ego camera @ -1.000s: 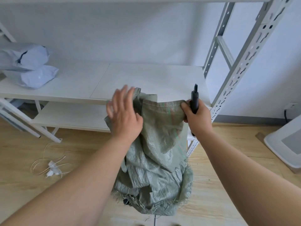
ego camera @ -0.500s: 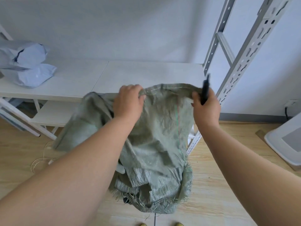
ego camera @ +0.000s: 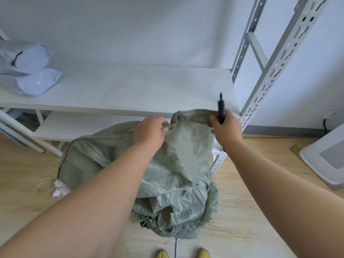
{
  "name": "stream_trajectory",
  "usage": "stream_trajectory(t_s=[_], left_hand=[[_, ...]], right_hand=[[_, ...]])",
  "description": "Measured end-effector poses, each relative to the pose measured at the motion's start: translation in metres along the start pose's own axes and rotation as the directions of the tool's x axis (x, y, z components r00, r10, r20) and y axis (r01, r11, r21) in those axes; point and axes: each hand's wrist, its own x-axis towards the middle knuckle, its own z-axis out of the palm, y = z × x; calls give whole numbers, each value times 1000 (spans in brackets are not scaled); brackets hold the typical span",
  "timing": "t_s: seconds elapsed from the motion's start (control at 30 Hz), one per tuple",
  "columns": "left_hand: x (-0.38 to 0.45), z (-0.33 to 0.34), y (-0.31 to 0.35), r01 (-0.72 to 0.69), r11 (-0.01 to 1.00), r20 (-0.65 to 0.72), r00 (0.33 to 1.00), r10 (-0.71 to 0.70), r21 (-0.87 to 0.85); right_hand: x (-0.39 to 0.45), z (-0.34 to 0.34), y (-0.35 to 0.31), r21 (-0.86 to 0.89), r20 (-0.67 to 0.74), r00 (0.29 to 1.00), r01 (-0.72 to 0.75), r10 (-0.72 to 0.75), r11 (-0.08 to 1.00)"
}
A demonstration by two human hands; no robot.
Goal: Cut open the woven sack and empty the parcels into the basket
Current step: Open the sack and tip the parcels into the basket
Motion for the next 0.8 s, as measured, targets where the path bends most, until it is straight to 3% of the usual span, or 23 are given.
stream_trajectory(t_s=[0.03, 0.07, 0.13, 0.17, 0.23, 0.27, 0.3, 0.37, 0.4, 0.47, 0.5, 0.57, 0.6, 0.7, 0.73, 0.8], left_hand=[[-2, 3, 0, 26, 1000, 38, 999, -26, 13], [-4, 2, -1, 47, 999, -17, 999, -47, -11], [-3, -1, -1, 41, 993, -219, 974, -64, -108], [-1, -1, -1, 36, 993, -197, 979, -57, -111], [-5, 2, 0, 44, 998, 49, 998, -42, -53], [-7, 4, -1, 61, 996, 102, 993, -55, -61], [-10, 3, -2, 67, 993, 62, 996, -61, -98], [-10, 1, -2, 40, 983, -175, 982, -72, -177], [-9, 1, -3, 32, 987, -182, 981, -61, -156], [-11, 2, -3, 52, 994, -28, 998, -55, -98], [-11, 2, -2, 61, 993, -27, 998, -64, -106], [-13, 2, -2, 20, 987, -207, 977, -54, -161], [-13, 3, -2, 8, 988, -225, 974, -42, -153], [-18, 11, -4, 69, 996, 58, 996, -66, -49], [-19, 11, -6, 75, 995, 21, 997, -74, -63], [-17, 8, -8, 30, 989, -190, 980, -58, -146]], right_hand=[[-1, 2, 1, -46, 42, 999, -21, 23, 999], [-2, 3, 2, -54, 4, 1000, -20, 21, 998], [-2, 0, -1, 33, -161, 987, -13, 18, 999], [-1, -1, 0, 40, -162, 987, -9, 15, 999], [-5, 1, 2, -98, -22, 999, -28, 26, 995], [-6, 2, 4, -123, -4, 998, -56, 55, 991], [-7, 1, 4, -104, -40, 997, -62, 58, 993], [-6, 1, 2, 18, -176, 984, -15, 18, 1000], [-5, 1, 3, 1, -143, 990, 6, -5, 1000], [-6, 2, 2, -72, 1, 1000, -4, 5, 997], [-7, 3, 2, -56, -7, 1000, -23, 23, 998], [-9, 3, 3, 54, -132, 991, -25, 31, 998], [-8, 4, 6, 82, -145, 989, -26, 37, 996], [-13, 9, 12, -64, 48, 997, -58, 61, 996], [-14, 10, 13, -58, 4, 998, -57, 57, 997], [-11, 6, 9, 48, -164, 985, -50, 57, 998]])
